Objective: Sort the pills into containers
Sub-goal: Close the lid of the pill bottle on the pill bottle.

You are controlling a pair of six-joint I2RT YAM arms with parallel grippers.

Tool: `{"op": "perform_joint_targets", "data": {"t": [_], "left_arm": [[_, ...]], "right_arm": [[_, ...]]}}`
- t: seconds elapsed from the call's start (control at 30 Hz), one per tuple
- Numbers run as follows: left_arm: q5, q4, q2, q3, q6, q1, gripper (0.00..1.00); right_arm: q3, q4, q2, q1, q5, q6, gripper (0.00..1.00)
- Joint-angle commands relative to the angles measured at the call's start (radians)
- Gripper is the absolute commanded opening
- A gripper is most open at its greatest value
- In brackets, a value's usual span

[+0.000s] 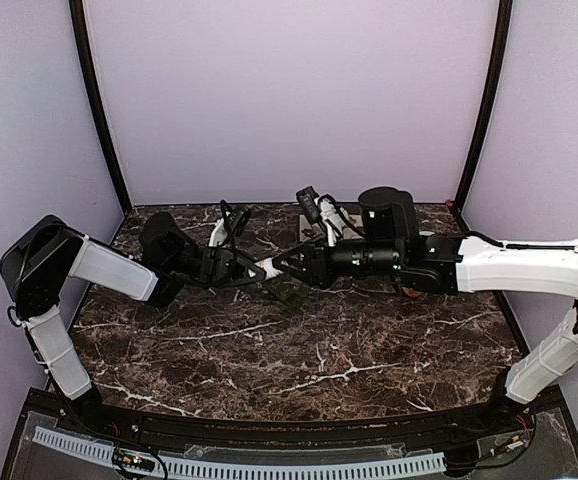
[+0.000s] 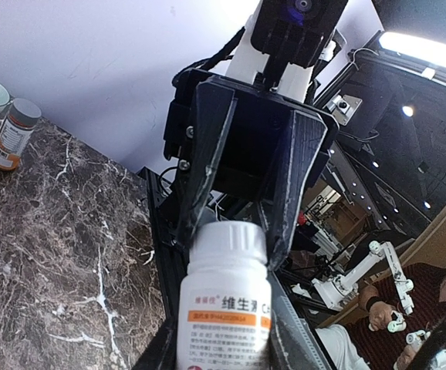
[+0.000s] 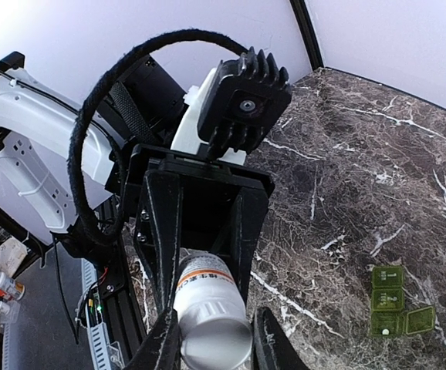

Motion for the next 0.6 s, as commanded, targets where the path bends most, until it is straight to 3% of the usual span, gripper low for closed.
{"op": "perform_joint_targets", "data": {"t": [0.0,0.13,0.33,0.57], "left_arm": [[-0.071,0.001,-0.030,0.068,0.037,-0.063,0.00],[-0.086,-0.085,-0.063,0.065,0.114,-0.066,0.00],[-0.158,-0.398,-0.165,0.068,0.407,-0.080,0.00],[-0.263,-0.625,-0.244,0.078,0.625,-0.104,0.00]], "right_arm": [[0.025,0.044,0.069,0.067,0.004,-0.002,0.04],[0.028,0.063,0.083,0.070,0.003,0.030,0.02],[0.064,0.037,0.108,0.073,0.002,0.084,0.00],[0.140,-0.035,0.141,0.073,0.004,0.154,0.00]]}}
